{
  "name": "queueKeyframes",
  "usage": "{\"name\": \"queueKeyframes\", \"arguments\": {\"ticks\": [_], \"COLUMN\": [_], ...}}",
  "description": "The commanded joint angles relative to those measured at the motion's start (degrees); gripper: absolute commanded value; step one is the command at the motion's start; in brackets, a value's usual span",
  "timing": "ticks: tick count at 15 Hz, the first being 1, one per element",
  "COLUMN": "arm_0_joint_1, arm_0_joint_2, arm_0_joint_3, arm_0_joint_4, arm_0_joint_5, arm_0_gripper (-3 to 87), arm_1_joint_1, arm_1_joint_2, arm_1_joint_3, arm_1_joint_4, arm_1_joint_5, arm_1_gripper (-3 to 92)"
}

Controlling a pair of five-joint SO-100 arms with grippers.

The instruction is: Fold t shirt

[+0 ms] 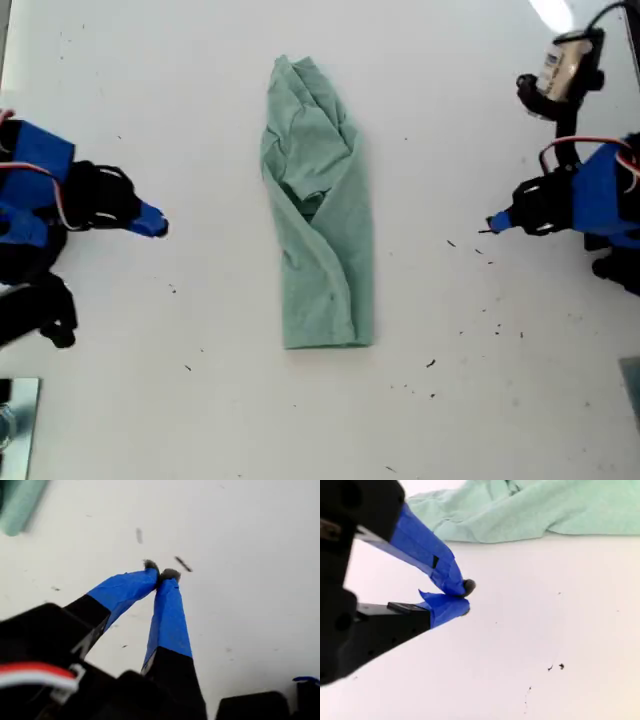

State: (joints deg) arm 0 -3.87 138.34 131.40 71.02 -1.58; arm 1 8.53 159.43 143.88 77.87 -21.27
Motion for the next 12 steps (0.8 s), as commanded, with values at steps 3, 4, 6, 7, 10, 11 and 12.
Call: {"name": "queueKeyframes", "arguments": {"ticks": [3, 4, 6, 7, 10, 11, 12], "arm_0_joint_1": [8.09, 9.58, 10.72, 10.37, 9.4, 8.88, 8.26], "arm_0_joint_2": [-43.77, -52.29, -59.24, -60.64, -66.18, -68.91, -72.16], "arm_0_joint_3": [-57.13, -68.82, -76.29, -76.03, -75.5, -75.5, -75.59], "arm_0_joint_4": [7.91, 11.43, 11.43, 12.22, 10.9, 9.76, 8.53], "arm_0_joint_5": [5.71, 6.33, 9.93, 10.46, 10.55, 10.37, 10.37], "arm_0_gripper": [0.5, 14.8, 27.8, 28.9, 31.0, 31.4, 31.5], "arm_1_joint_1": [-12.83, -14.77, -17.93, -18.46, -18.81, -19.16, -19.25], "arm_1_joint_2": [-45.09, -50.8, -59.06, -61.7, -69.43, -72.6, -75.67], "arm_1_joint_3": [-60.64, -68.2, -78.57, -80.42, -81.21, -81.56, -81.74], "arm_1_joint_4": [9.84, 9.49, 11.43, 12.92, 12.83, 11.6, 10.02], "arm_1_joint_5": [1.41, -0.09, -0.7, 1.32, 5.54, 6.59, 7.47], "arm_1_gripper": [0.5, 11.7, 29.6, 29.8, 30.1, 29.8, 29.4]}}
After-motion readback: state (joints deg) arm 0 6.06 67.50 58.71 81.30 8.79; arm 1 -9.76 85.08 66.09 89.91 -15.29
